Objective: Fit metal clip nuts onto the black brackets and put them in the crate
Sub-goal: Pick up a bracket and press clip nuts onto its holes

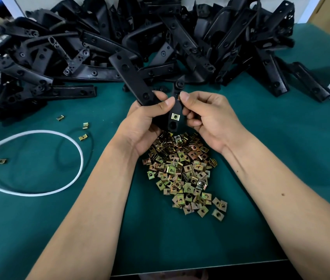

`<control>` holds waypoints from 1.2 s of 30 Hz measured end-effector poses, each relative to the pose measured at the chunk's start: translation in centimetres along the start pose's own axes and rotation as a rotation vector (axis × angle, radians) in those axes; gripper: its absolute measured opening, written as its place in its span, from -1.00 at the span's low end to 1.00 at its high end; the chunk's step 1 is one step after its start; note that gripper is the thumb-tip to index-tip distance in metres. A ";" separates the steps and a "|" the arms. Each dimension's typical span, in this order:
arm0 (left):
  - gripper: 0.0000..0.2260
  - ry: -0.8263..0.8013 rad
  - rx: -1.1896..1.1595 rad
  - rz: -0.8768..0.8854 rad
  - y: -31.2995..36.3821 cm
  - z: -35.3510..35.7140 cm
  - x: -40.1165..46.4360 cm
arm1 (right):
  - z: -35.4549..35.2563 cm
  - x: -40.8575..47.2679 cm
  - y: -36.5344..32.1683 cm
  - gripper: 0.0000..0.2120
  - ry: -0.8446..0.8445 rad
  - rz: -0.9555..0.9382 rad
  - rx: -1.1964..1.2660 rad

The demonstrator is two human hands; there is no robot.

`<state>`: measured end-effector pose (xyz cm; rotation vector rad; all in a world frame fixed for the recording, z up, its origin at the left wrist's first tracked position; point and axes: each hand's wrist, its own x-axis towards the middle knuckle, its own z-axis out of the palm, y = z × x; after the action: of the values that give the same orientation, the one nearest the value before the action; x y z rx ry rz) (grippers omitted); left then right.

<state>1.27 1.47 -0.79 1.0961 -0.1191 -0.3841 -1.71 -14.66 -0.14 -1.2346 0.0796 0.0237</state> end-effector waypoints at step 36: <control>-0.80 0.079 0.088 -0.026 0.0 0.6 0.2 | -0.7 0.6 0.2 -0.84 0.039 -0.096 -0.222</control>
<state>1.30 0.87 -0.53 1.1989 -0.0525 -0.3608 -1.17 -15.25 -0.61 -1.4596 0.0526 -0.0766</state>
